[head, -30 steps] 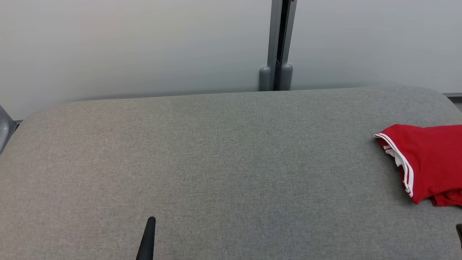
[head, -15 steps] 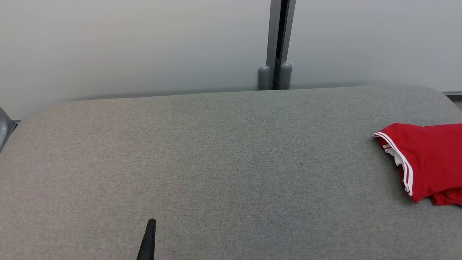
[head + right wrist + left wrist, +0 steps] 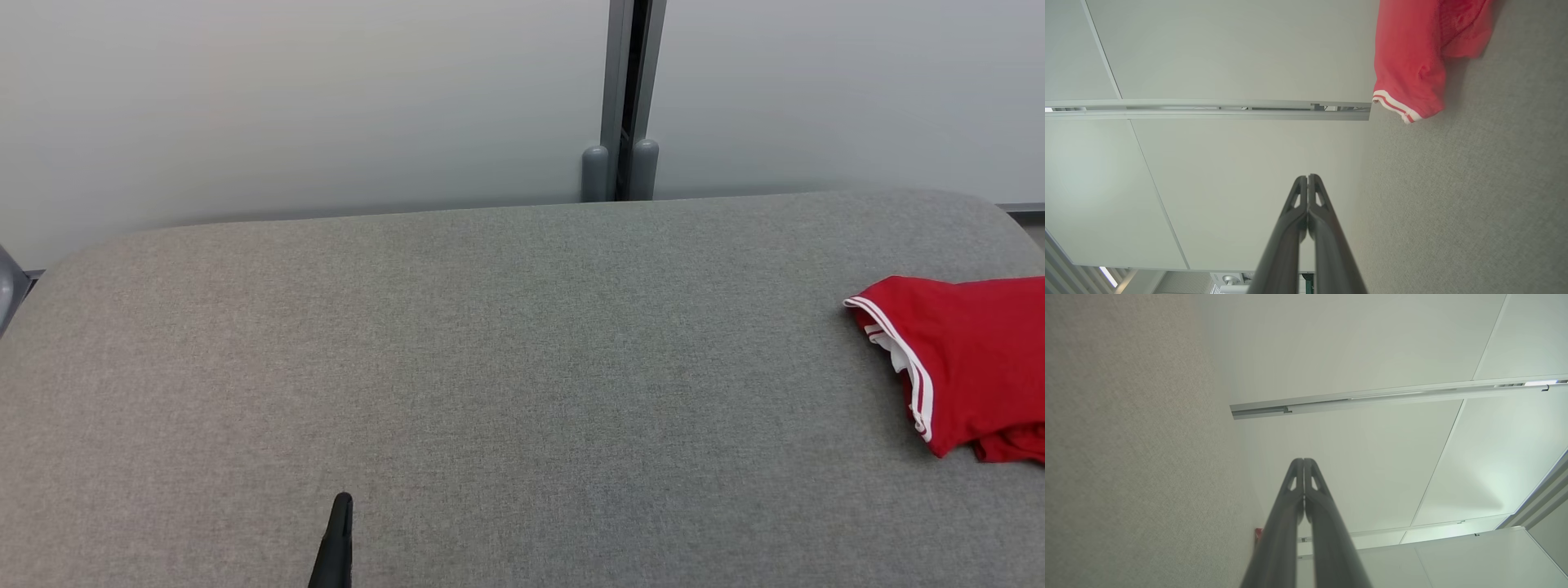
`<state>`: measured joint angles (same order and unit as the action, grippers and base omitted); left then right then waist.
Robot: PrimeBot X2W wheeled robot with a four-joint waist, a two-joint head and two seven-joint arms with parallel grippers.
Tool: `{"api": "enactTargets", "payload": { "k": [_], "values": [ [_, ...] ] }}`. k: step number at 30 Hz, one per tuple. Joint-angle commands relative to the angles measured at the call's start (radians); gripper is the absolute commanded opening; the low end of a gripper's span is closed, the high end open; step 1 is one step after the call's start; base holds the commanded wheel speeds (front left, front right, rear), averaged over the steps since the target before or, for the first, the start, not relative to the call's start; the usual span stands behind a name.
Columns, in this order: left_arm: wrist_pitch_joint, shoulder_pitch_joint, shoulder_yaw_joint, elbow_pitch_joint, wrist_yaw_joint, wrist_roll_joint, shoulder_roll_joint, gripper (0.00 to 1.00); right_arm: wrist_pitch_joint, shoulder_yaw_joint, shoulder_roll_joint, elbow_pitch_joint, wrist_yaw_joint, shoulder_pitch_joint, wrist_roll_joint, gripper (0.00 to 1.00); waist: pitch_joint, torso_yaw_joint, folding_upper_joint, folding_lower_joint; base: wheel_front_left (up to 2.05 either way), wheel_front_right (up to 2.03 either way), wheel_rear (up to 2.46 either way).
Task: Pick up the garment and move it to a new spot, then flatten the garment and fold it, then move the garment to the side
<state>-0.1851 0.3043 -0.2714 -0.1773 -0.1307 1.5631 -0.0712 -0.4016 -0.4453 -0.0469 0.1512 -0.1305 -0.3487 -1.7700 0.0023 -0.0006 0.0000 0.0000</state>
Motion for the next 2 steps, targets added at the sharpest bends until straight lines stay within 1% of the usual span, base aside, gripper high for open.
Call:
{"api": "enactTargets", "payload": {
  "k": [1, 2],
  "values": [
    [0.000, 0.010, 0.002, -0.004, -0.004, 0.003, -0.001, 0.00, -0.005, -0.003, -0.007, 0.004, 0.000, -0.006, -0.005, 0.00, 0.000, 0.000, 0.0000, 0.0000, 0.00, 0.00, 0.00],
    [0.000, 0.009, 0.002, -0.004, -0.004, 0.003, -0.001, 0.00, -0.005, -0.003, -0.007, 0.004, 0.000, -0.006, -0.005, 0.00, 0.000, 0.000, 0.0000, 0.0000, 0.00, 0.00, 0.00]
  ]
}}
